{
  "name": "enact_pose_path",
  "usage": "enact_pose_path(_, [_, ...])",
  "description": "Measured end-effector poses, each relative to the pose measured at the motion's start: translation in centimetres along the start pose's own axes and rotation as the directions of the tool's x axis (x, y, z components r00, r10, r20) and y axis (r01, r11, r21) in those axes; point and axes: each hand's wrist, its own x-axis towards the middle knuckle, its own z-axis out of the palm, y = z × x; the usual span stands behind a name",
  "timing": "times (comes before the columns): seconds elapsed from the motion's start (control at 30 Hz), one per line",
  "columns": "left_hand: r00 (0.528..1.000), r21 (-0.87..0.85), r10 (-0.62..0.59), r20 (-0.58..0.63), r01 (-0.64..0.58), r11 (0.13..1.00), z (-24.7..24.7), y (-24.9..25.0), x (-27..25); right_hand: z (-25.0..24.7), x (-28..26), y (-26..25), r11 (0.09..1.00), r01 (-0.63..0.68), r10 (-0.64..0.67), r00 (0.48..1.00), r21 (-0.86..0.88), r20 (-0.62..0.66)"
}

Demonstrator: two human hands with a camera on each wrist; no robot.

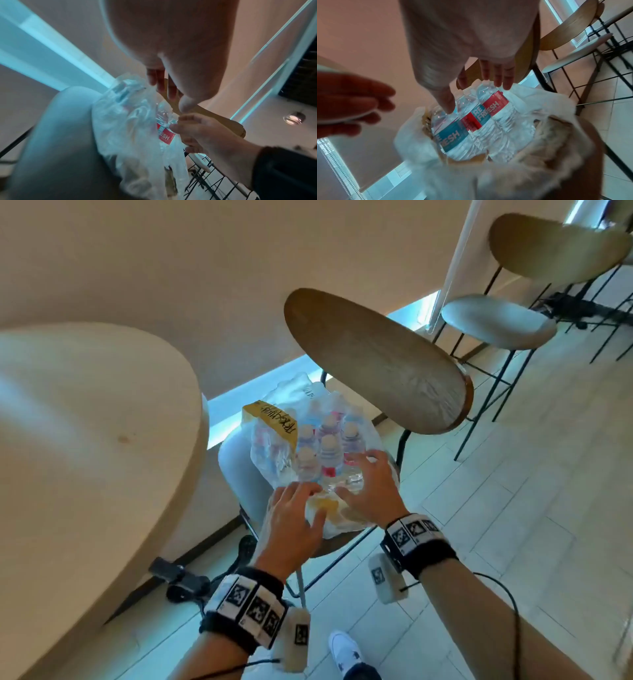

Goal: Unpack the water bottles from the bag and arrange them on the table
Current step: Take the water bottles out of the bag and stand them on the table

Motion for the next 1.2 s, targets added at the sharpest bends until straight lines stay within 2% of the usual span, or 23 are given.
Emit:
enact_pose_path(0.07, [0.986,0.175,0.106,-0.130,-0.082,0.981,0.9,0.9,2.8,-0.3,2.3,-0.3,0.998,0.019,-0.022,0.998,-0.054,-0.055])
enact_pose_path(0.13, [0.974,0.342,0.150,-0.168,-0.085,0.936,1.4,1.5,5.5,0.1,4.3,-0.2,0.996,0.038,-0.039,0.999,-0.075,-0.011])
enact_pose_path(0.3, [0.999,0.625,0.039,-0.022,-0.016,0.780,2.5,0.9,9.4,2.0,7.4,2.1,0.997,-0.004,0.013,0.993,-0.080,0.117])
enact_pose_path(0.43, [0.993,0.751,-0.097,0.065,0.015,0.661,2.8,0.6,10.7,3.2,7.8,3.0,0.998,0.008,-0.002,0.997,-0.067,0.082])
enact_pose_path(0.57, [0.987,0.801,-0.148,0.057,0.043,0.597,3.7,0.6,11.3,3.9,7.9,3.7,0.999,0.036,-0.036,0.999,-0.001,0.035])
enact_pose_path(0.7, [0.991,0.773,-0.130,0.038,0.054,0.632,3.7,0.7,11.4,3.6,7.4,4.3,0.996,0.081,-0.080,0.997,0.029,-0.022])
enact_pose_path(0.83, [0.994,0.704,-0.105,-0.011,0.082,0.705,2.6,1.9,10.7,2.9,6.6,5.0,0.978,0.196,-0.185,0.973,0.070,-0.138])
enact_pose_path(0.9, [0.993,0.621,-0.112,-0.048,0.118,0.775,1.6,3.4,9.9,2.0,6.1,4.8,0.968,0.233,-0.211,0.958,0.095,-0.193])
enact_pose_path(0.97, [0.987,0.466,-0.134,-0.083,0.157,0.871,0.1,5.5,9.2,0.9,6.0,4.3,0.958,0.246,-0.206,0.948,0.147,-0.243])
enact_pose_path(1.07, [0.985,0.305,-0.099,-0.143,0.139,0.942,-3.0,8.8,8.0,-2.4,5.9,2.5,0.936,0.269,-0.190,0.929,0.227,-0.317])
enact_pose_path(1.2, [0.954,0.221,0.003,-0.300,0.066,0.973,-8.5,12.6,5.8,-8.7,6.1,-2.0,0.876,0.405,-0.328,0.898,0.262,-0.293])
